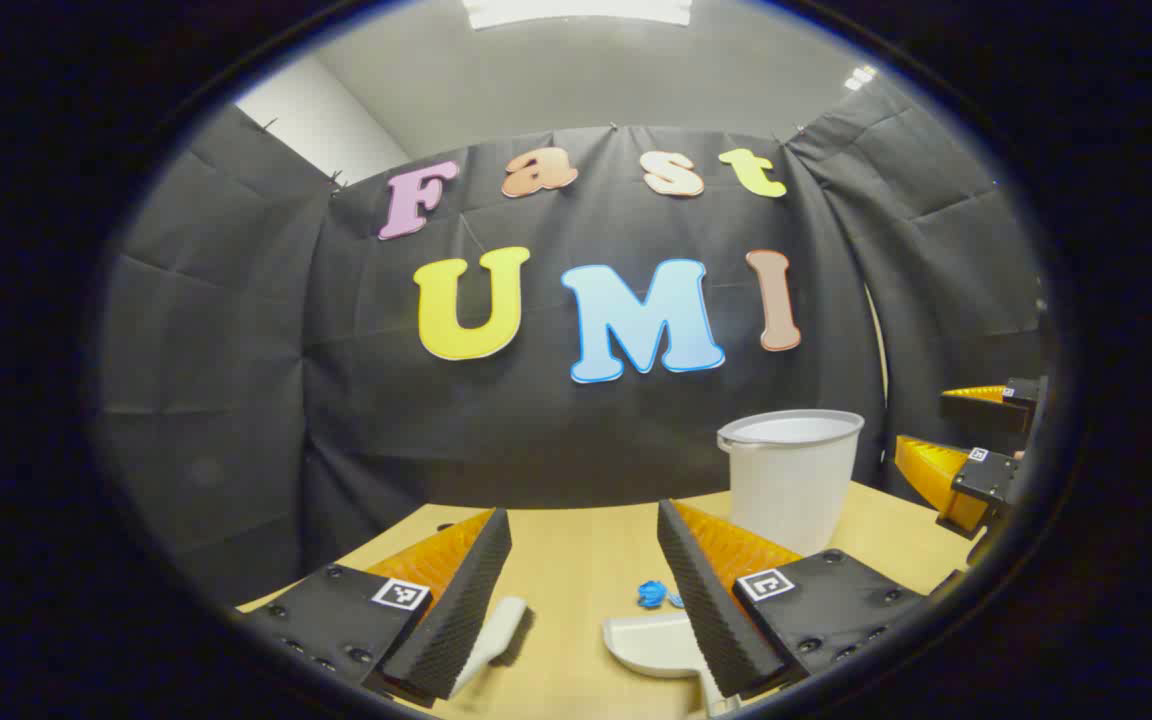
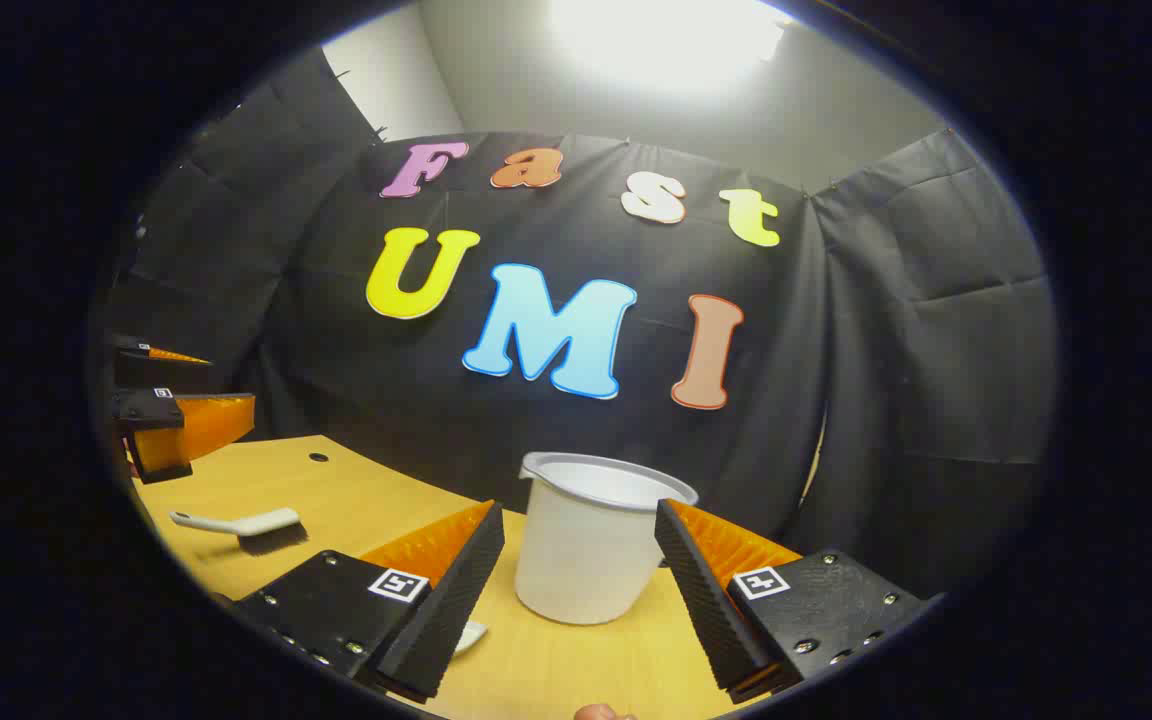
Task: Pick up the small broom and dustpan from the desktop, sweep the trash into the dustpan with the broom, and then empty the trash into the garbage bin.
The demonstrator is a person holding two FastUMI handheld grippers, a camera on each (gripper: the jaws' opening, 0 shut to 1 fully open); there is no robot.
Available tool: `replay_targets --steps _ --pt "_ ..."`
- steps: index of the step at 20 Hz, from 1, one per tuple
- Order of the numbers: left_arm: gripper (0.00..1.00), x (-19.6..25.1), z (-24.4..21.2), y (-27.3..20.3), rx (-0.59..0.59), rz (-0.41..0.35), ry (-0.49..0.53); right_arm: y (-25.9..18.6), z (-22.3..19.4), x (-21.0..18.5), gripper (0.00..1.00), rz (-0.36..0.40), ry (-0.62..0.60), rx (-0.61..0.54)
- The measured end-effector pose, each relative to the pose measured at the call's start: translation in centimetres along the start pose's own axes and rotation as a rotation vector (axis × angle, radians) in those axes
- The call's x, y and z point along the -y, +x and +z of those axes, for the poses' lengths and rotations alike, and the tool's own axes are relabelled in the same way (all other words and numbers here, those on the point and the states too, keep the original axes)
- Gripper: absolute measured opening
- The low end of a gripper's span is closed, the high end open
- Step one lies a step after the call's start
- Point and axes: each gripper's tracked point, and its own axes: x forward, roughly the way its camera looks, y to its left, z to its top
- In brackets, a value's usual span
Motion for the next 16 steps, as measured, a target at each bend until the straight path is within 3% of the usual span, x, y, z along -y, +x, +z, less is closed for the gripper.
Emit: replay_targets --steps 9,10,16 --pt "1.0 -5.2 0.1 3.0 -0.002 0.042 -0.03 3.6 3.2 -5.6 0.95 0.081 -0.008 0.016" --pt "0.96 -5.4 -0.4 3.5 -0.019 0.033 -0.037 3.8 3.0 -5.7 0.95 0.072 -0.009 -0.005" --pt "1.0 -7.5 -1.8 7.6 -0.04 -0.076 -0.014 4.0 1.9 -7.8 0.95 -0.016 0.057 -0.111"
